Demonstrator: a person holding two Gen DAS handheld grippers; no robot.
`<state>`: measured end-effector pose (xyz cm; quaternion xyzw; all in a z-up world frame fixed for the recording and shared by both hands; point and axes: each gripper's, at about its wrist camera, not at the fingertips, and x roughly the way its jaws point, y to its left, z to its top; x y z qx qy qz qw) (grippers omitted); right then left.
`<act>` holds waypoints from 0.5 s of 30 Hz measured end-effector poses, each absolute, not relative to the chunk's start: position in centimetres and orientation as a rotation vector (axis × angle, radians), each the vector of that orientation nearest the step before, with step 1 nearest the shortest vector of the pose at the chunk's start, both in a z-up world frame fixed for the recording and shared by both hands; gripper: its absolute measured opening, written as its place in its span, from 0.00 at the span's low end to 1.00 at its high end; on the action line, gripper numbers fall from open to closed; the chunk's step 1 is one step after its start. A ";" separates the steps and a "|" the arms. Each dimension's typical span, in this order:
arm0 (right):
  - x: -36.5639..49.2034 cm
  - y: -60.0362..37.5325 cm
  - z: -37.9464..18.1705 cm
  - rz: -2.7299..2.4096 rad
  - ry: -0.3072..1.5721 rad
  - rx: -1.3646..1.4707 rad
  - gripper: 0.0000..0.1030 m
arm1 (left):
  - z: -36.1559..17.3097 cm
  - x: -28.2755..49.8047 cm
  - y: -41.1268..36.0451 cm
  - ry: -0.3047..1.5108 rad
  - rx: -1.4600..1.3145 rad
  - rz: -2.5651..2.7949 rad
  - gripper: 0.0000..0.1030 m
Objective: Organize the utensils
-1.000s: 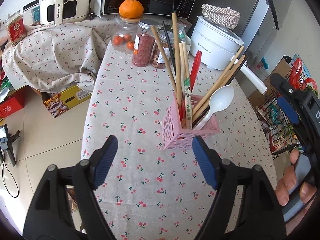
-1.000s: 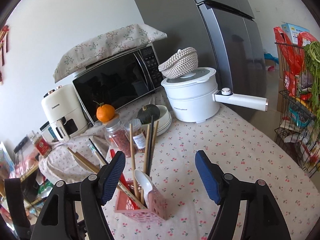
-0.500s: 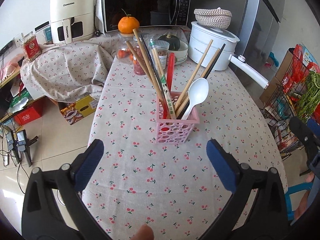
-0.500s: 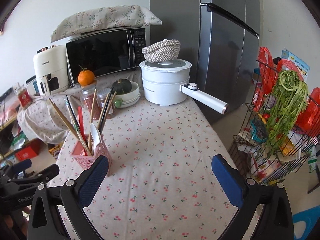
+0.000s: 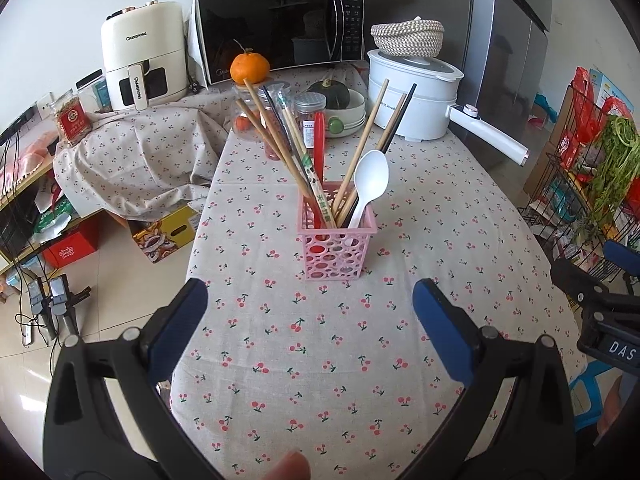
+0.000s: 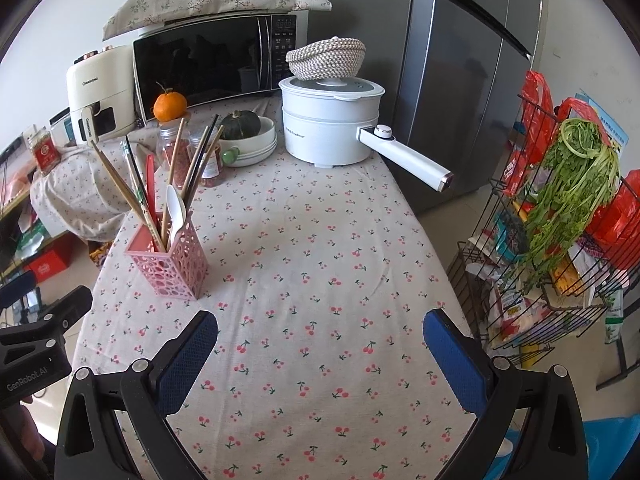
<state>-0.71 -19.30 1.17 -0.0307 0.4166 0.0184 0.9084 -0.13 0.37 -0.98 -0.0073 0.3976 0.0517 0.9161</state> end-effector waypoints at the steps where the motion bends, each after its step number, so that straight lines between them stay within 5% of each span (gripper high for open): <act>1: -0.6 -19.3 1.1 0.040 0.865 -0.062 1.00 | -1.1 -0.1 0.2 0.823 -0.014 0.105 0.99; 15: -0.4 -19.0 0.7 0.037 0.866 -0.059 1.00 | -1.1 -0.2 -0.5 0.820 -0.011 0.094 0.99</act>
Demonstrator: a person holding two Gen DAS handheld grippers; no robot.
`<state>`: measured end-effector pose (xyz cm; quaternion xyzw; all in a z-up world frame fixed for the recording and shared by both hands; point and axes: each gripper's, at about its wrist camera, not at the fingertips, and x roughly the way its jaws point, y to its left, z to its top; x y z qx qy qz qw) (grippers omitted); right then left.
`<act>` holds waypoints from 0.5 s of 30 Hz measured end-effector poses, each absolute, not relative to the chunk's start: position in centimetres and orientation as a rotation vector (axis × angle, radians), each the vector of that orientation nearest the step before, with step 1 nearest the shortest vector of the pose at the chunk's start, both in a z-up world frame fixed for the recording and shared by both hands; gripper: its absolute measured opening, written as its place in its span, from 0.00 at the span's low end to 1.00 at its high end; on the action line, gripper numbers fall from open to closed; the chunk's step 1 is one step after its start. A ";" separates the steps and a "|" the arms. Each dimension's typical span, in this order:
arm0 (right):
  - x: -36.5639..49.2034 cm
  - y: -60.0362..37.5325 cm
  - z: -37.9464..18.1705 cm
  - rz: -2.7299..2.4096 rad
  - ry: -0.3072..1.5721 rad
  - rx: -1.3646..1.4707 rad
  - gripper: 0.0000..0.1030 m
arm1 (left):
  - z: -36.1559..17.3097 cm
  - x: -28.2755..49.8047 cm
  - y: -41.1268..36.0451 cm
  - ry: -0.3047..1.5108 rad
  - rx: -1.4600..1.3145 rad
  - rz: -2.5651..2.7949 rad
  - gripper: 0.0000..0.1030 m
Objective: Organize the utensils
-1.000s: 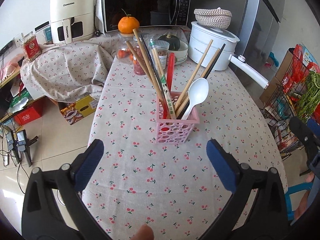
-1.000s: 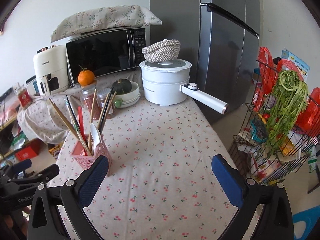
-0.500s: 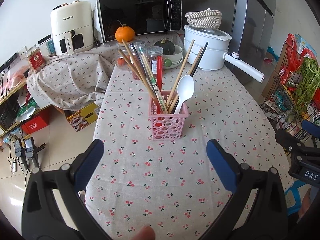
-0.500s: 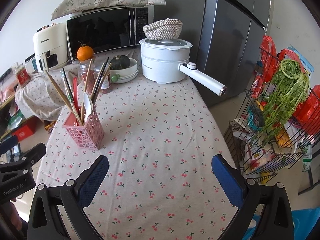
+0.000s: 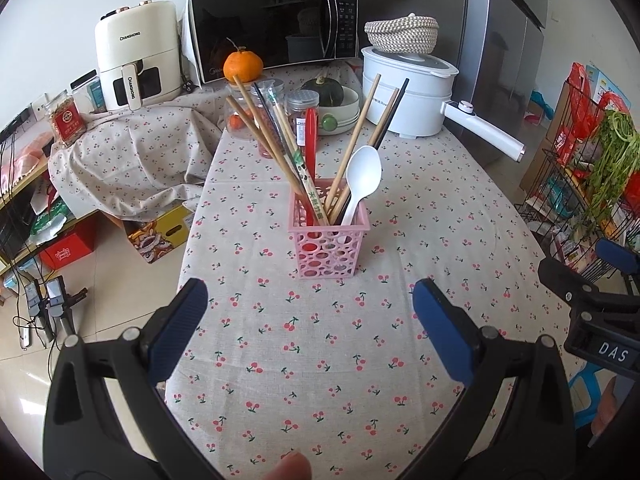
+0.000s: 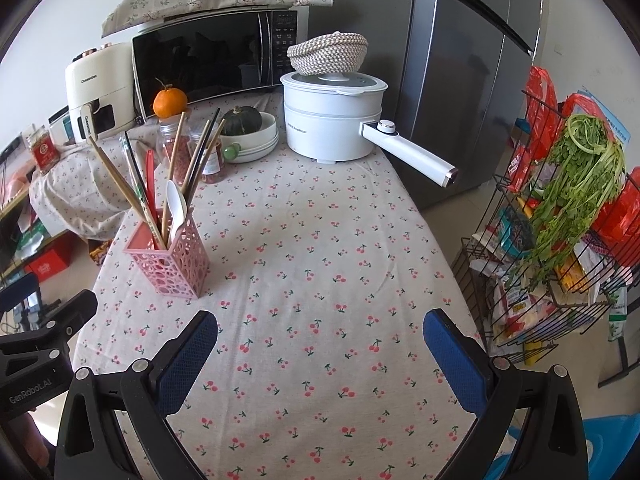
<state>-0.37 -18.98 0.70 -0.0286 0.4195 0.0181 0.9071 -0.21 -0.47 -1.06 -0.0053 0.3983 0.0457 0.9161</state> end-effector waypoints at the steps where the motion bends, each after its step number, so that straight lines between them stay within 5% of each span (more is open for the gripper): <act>1: -0.4 -19.0 0.7 0.037 0.865 -0.057 1.00 | -1.0 -0.2 -0.5 0.818 -0.011 0.092 0.99; 15: -0.2 -18.6 0.5 0.045 0.873 -0.051 1.00 | -0.8 -0.4 -0.5 0.815 -0.025 0.084 0.99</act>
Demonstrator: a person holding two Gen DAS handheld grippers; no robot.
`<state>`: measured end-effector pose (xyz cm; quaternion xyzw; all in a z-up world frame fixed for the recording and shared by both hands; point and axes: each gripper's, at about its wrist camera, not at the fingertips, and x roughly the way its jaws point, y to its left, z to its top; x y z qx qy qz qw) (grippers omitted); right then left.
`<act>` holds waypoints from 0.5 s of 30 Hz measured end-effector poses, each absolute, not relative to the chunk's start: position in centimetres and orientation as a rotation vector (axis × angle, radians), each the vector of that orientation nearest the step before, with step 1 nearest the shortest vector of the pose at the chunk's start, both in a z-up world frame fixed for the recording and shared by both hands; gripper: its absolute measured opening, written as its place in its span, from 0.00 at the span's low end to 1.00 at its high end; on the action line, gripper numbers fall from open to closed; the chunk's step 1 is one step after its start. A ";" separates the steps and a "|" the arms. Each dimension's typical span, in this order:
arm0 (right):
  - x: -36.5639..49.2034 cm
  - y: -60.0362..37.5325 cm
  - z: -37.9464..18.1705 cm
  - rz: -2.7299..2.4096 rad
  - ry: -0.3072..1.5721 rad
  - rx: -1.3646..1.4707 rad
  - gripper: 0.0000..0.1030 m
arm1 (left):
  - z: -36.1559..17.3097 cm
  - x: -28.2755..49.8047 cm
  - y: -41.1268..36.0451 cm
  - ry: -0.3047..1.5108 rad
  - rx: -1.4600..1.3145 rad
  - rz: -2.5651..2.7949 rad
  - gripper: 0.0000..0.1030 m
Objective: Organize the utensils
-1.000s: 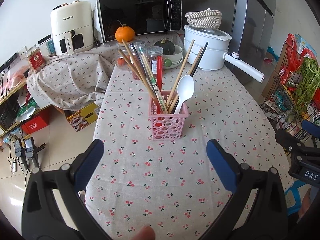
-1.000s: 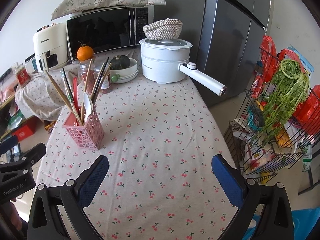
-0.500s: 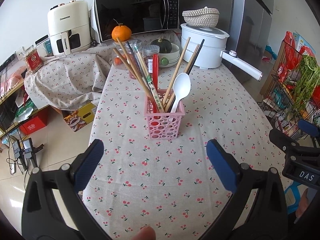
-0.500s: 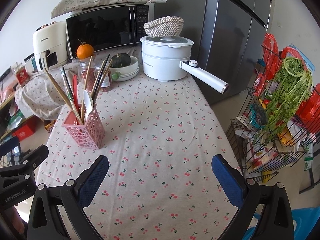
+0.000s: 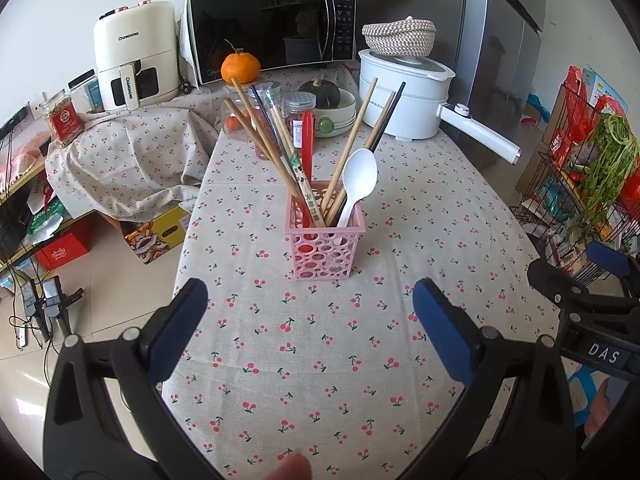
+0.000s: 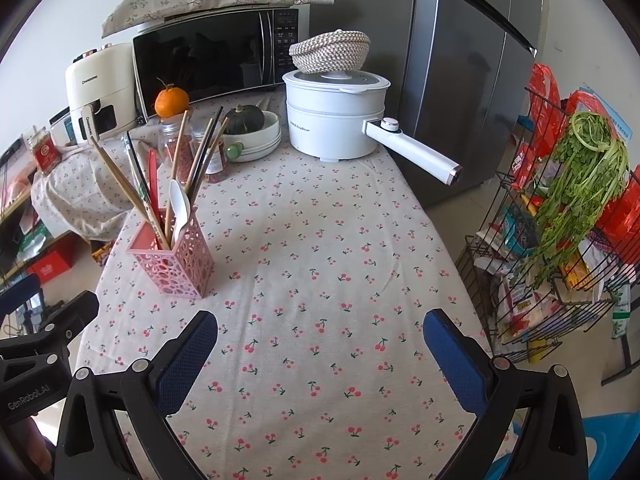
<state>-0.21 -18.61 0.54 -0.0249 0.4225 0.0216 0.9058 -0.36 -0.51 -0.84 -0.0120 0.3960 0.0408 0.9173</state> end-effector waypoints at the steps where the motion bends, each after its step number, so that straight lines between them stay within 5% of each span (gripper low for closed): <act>1: -0.2 -18.6 0.5 0.045 0.873 -0.052 1.00 | -0.8 -0.4 -0.5 0.815 -0.026 0.083 0.99; 15: -0.2 -18.5 0.5 0.045 0.875 -0.048 1.00 | -0.9 -0.4 -0.6 0.817 -0.028 0.080 0.99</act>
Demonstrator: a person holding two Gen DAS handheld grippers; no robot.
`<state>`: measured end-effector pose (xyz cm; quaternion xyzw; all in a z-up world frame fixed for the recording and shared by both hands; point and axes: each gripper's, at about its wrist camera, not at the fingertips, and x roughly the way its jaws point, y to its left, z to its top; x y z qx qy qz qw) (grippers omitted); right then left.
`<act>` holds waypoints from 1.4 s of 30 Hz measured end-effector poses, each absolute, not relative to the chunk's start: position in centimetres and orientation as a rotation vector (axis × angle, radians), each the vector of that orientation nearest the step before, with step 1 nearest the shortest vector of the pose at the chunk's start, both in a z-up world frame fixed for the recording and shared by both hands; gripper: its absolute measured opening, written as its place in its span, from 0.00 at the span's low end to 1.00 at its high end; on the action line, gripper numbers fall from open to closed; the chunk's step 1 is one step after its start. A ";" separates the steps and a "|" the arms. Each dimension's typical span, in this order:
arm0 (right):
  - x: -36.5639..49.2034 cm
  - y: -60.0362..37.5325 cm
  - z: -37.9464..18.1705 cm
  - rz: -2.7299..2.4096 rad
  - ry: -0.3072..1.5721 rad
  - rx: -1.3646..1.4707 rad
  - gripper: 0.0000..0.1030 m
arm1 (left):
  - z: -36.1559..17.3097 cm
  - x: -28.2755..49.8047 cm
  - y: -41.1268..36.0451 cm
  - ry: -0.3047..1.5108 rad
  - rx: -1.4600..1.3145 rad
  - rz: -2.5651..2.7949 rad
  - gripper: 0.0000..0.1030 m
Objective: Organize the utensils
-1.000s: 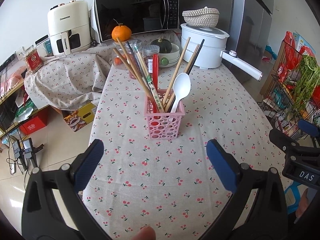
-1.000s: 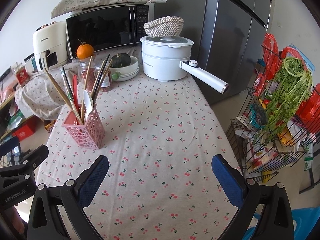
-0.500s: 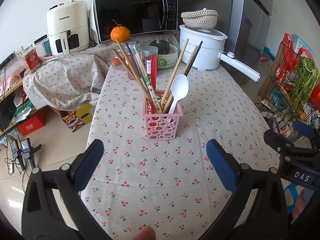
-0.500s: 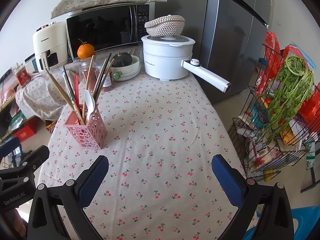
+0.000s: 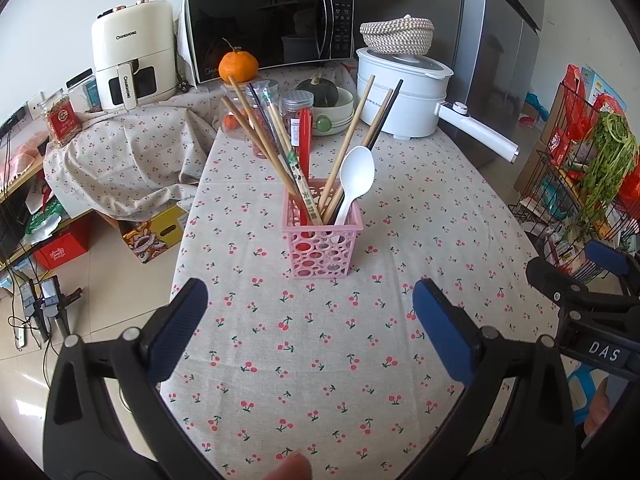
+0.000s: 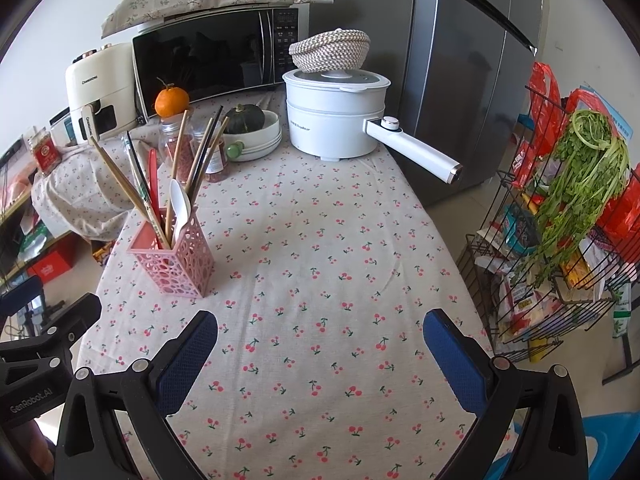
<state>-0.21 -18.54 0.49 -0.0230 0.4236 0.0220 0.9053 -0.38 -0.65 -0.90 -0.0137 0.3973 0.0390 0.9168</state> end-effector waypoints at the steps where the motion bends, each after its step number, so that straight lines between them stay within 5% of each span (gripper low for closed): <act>1: -0.2 -18.6 0.5 0.046 0.875 -0.048 1.00 | -0.9 -0.4 -0.7 0.818 -0.028 0.080 0.99; 42: -0.2 -18.4 -0.1 0.047 0.900 -0.043 1.00 | -1.1 -0.3 -1.0 0.818 -0.024 0.074 0.99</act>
